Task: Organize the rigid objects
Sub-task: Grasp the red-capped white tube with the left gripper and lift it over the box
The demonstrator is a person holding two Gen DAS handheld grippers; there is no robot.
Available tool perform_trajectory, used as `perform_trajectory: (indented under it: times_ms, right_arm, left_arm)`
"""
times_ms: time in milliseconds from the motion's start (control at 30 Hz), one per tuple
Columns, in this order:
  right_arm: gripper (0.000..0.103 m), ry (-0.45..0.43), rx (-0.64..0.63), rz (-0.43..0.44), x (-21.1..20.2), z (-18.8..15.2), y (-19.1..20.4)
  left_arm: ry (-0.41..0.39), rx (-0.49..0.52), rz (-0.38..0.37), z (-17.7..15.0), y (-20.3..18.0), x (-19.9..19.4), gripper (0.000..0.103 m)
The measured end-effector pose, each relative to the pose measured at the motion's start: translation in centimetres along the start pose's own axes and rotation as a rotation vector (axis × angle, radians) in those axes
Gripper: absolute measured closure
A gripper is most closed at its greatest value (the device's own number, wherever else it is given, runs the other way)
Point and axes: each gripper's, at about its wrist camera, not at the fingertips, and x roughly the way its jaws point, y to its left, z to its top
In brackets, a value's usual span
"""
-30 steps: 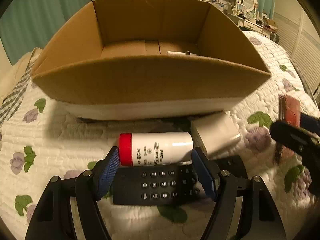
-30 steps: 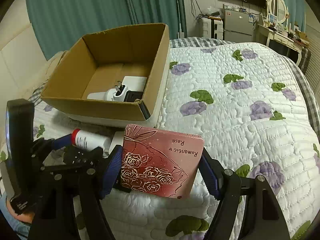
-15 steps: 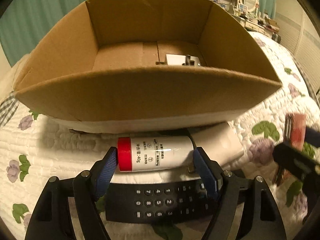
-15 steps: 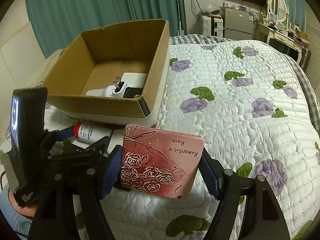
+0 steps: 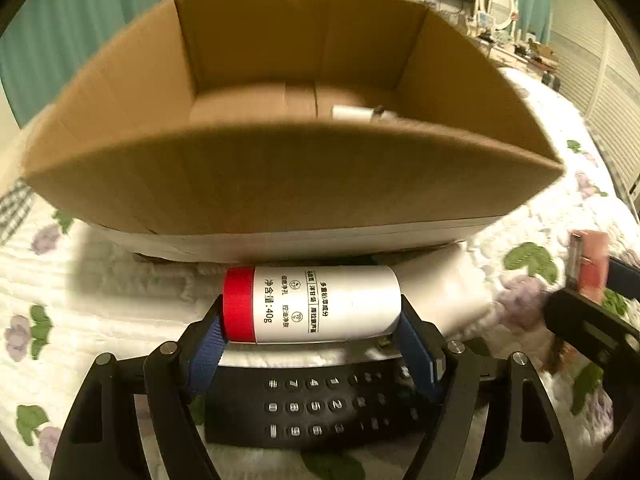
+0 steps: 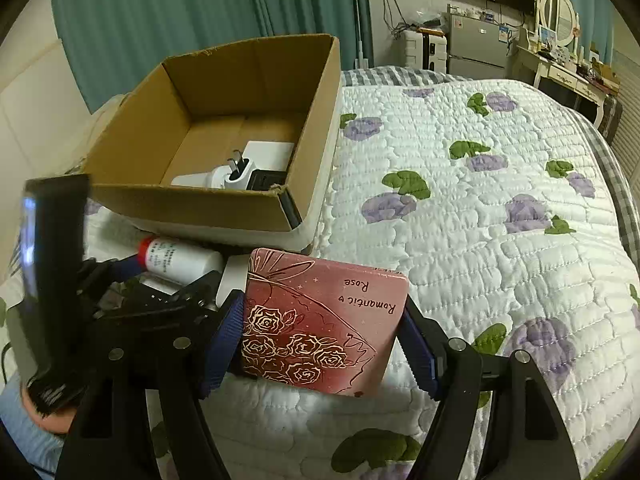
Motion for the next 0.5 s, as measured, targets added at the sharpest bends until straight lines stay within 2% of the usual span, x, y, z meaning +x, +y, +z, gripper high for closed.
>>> perform_trajectory:
  times_ms: [267, 400, 500]
  right_arm:
    - [0.030, -0.065, -0.047, 0.001, -2.9, 1.2, 1.2]
    - [0.030, -0.132, -0.072, 0.021, -5.7, 3.9, 1.6]
    - [0.030, -0.184, -0.101, 0.017, -7.3, 6.5, 2.0]
  left_arm:
    - [-0.104, -0.007, -0.023, -0.6, 1.1, -6.7, 0.024]
    - [-0.176, -0.021, -0.026, 2.8, 0.9, -10.1, 0.024]
    - [-0.219, -0.023, -0.026, 4.7, 2.3, -12.1, 0.024]
